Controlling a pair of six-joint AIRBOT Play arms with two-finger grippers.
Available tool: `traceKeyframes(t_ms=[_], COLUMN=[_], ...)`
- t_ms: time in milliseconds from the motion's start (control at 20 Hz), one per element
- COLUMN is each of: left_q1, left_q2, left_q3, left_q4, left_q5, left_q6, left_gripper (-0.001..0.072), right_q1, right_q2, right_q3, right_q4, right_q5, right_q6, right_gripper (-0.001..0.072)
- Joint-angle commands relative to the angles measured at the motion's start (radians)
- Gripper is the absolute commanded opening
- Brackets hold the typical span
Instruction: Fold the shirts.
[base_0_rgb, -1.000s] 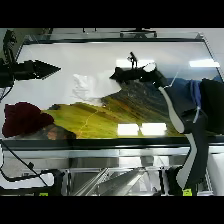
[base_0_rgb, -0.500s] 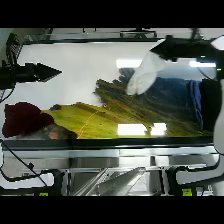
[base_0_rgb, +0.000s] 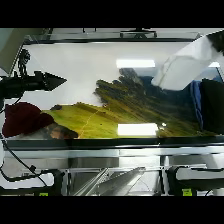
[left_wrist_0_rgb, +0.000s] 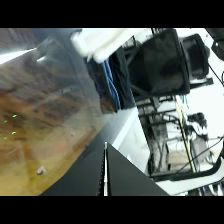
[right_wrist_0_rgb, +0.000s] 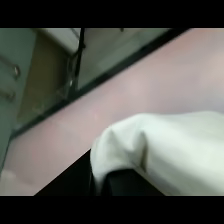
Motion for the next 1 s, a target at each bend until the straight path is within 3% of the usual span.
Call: traceKeyframes(t_ms=[0,200,450,700,950], left_q1=[-0.001,-0.001,-0.001,-0.001,-0.001], left_q2=[0.0,0.0,0.0,0.0,0.0], left_q3=[-0.019,-0.019,-0.019,-0.019,-0.019], left_q4=[0.001,-0.024,-0.023,-0.023,-0.024], left_q5=[0.056,0.069,0.034,-0.029,-0.029], left_q6=[-0.002,-0.001,-0.001,-0.002,-0.002], left_gripper=[0.0005,0.0004,0.0004,0.0004,0.0005], right_q1=[-0.08,-0.2,-0.345,-0.426,-0.461], right_q2=[-0.104,-0.173,-0.127,0.082,0.183], right_q3=[0.118,0.206,-0.008,-0.425,-0.646], right_q4=[0.133,0.086,-0.028,-0.173,-0.306], right_q5=[-0.218,-0.087,0.186,0.104,0.113], right_q6=[-0.103,-0.008,0.073,0.112,0.202], right_gripper=[0.002,0.002,0.002,0.002,0.0021])
